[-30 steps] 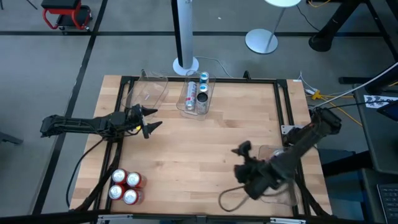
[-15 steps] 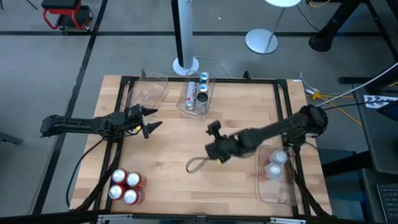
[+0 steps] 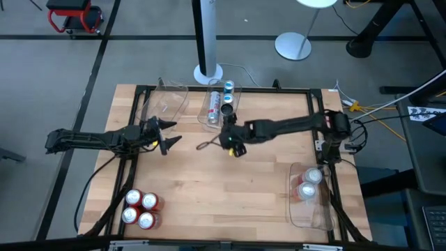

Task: Sort soda cans
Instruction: Move the top middle transparent bin to the bottom of the table

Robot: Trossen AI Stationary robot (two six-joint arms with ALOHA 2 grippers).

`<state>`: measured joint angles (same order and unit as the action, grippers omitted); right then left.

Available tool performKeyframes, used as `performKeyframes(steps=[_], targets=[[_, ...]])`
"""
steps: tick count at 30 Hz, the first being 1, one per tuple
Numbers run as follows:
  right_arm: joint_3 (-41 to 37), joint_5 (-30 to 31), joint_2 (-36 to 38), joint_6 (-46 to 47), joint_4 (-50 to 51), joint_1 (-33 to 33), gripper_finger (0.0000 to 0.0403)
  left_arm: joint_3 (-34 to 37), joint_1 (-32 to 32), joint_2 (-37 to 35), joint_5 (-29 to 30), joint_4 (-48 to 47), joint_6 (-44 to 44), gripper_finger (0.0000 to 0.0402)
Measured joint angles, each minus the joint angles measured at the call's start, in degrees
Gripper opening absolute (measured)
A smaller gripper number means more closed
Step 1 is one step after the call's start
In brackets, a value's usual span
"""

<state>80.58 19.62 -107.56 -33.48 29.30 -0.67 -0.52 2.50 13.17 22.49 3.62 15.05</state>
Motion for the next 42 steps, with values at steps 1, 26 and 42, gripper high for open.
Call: performKeyframes(steps=[1, 26, 42], targets=[[0.0, -0.1, -0.2, -0.2, -0.4, -0.7, 0.0353, 0.0, 0.0, 0.0, 0.5, 0.0, 0.0, 0.0375], [0.0, -3.8, -4.8, -3.5, -4.7, -5.0, 0.0241, 0.0, 0.0, 0.0, 1.5, 0.1, 0.0, 0.0375], [0.2, -5.9, -4.7, -6.0, -3.0, -5.0, 0.0038, 0.0, 0.0, 0.0, 1.5, 0.0, -0.2, 0.0375]])
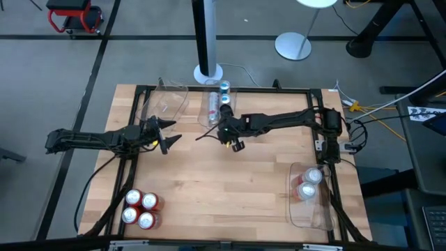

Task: Sort soda cans
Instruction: Move the top middle transparent bin to the bottom of the table

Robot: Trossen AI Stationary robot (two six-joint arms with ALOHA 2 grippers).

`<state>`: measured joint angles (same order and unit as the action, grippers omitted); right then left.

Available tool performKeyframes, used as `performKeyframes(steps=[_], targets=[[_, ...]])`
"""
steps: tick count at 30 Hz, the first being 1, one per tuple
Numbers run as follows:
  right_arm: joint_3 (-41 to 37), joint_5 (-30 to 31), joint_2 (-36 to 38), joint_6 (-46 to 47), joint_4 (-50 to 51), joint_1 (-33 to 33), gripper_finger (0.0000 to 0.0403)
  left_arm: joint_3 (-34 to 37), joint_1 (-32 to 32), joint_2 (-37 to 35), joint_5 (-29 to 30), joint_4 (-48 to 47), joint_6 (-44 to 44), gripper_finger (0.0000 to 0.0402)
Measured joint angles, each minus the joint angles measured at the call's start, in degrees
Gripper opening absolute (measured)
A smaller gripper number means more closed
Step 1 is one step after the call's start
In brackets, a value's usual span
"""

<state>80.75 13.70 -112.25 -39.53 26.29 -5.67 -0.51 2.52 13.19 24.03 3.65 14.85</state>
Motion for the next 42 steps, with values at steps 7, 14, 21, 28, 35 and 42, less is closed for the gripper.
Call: performKeyframes(steps=[7, 14, 21, 28, 35, 42], targets=[[0.0, 0.1, 0.1, -1.6, 1.1, 1.7, 0.0027, 0.0, 0.0, 0.0, 0.0, 0.0, 0.1, 0.0375], [-0.1, -0.8, 0.6, 1.0, 1.9, 3.8, 0.0028, 0.0, 0.0, 0.0, 0.0, 0.0, 0.2, 0.0375], [-0.2, -2.8, 1.9, 4.1, 4.3, 5.8, 0.0028, 0.0, 0.0, 0.0, 0.0, 0.0, 0.2, 0.0375], [-0.3, -3.8, 3.1, 8.2, 6.9, 10.2, 0.0028, 0.0, 0.0, 0.0, 0.0, 0.1, 0.3, 0.0375], [-0.3, -3.3, 3.3, 14.0, 8.4, 15.5, 0.0028, 0.0, 0.0, 0.0, 0.0, 0.0, 1.2, 0.0375], [-0.3, -2.7, 3.3, 20.8, 8.5, 22.0, 0.0028, 0.0, 0.0, 0.0, 0.0, 0.0, 1.2, 0.0375]])
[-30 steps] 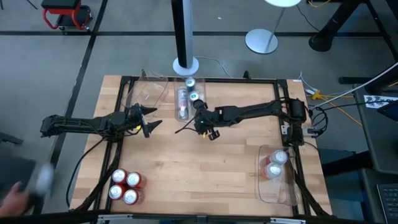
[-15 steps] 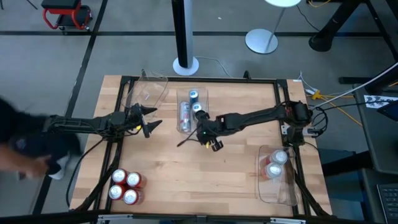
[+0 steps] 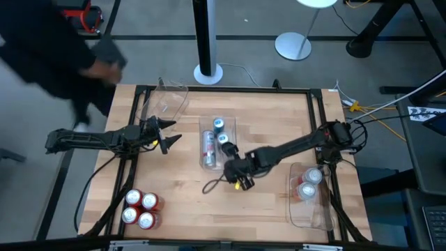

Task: Sort soda cans
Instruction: Move the top middle transparent bin to the bottom of the table

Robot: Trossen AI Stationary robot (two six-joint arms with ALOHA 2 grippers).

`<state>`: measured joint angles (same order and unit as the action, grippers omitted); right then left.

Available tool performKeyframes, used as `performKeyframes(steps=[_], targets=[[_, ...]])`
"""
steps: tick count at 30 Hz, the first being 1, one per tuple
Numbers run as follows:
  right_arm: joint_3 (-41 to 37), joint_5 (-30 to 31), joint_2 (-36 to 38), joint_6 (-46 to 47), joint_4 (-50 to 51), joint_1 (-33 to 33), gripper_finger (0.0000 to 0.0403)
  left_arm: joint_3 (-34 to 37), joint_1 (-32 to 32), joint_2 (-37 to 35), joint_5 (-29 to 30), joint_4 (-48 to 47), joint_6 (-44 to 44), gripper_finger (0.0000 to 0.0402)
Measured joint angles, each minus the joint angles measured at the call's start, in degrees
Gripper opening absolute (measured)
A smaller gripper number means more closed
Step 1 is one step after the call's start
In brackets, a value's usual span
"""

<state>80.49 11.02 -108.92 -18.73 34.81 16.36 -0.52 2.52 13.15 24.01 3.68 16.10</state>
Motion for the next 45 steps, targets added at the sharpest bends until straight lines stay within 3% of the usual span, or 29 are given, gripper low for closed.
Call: performKeyframes(steps=[26, 34, 45], targets=[[0.2, 3.7, 0.2, 27.8, -3.4, 21.3, 0.0027, 0.0, 0.0, 0.0, 0.0, 0.0, 0.5, 0.0375], [0.2, 2.6, 0.2, 28.3, -8.1, 24.0, 0.0027, 0.0, 0.0, 0.0, 0.0, 0.0, 0.5, 0.0375], [0.2, 3.3, 0.1, 24.6, -8.1, 22.9, 0.0032, 0.0, 0.0, 0.0, 0.0, 0.0, 0.5, 0.0375]])
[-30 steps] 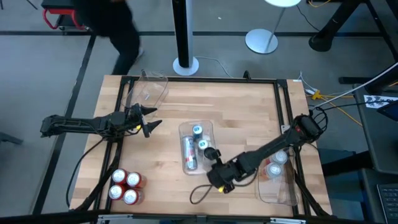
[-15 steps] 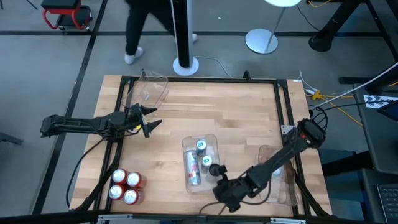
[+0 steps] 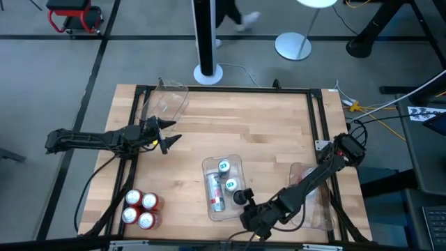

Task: Sort soda cans
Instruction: Move the top middle transparent bin to the bottom of the table

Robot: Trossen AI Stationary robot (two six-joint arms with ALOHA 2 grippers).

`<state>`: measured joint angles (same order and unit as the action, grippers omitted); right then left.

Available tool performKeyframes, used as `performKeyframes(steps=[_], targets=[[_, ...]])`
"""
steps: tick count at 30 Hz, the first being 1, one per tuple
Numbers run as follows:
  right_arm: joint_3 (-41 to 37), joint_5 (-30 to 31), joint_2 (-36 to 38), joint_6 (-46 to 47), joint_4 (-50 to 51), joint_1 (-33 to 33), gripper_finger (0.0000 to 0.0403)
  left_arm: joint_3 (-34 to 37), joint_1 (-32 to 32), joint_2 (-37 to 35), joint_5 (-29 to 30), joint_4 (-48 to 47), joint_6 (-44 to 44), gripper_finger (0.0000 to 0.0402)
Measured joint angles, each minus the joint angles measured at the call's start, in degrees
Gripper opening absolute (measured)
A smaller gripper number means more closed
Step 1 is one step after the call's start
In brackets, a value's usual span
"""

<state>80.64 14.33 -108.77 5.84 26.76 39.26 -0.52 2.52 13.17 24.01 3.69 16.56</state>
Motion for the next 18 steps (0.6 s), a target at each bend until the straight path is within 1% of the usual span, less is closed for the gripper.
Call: performKeyframes(steps=[3, 6, 11, 15, 18], targets=[[0.0, 0.0, 0.0, -0.4, -0.2, -0.3, 0.0053, 0.0, 0.0, 0.0, 0.0, 0.0, 0.0, 0.0375], [0.0, 0.0, 0.0, -0.6, -0.2, -0.6, 0.0088, 0.0, 0.0, 0.0, 0.0, 0.0, 0.0, 0.0375], [0.1, -5.3, 0.0, -0.8, -0.3, -1.5, 0.0136, 0.0, 0.0, 0.0, 0.0, 0.0, 0.2, 0.0375], [2.8, -9.4, 0.0, -2.7, 2.6, -2.0, 0.0154, 0.0, 0.0, 0.0, 0.0, 0.6, 0.2, 0.0375], [6.8, -9.9, -0.1, -4.7, 8.1, -2.6, 0.0156, 0.0, 0.0, 0.0, 0.0, 0.4, 0.3, 0.0375]])
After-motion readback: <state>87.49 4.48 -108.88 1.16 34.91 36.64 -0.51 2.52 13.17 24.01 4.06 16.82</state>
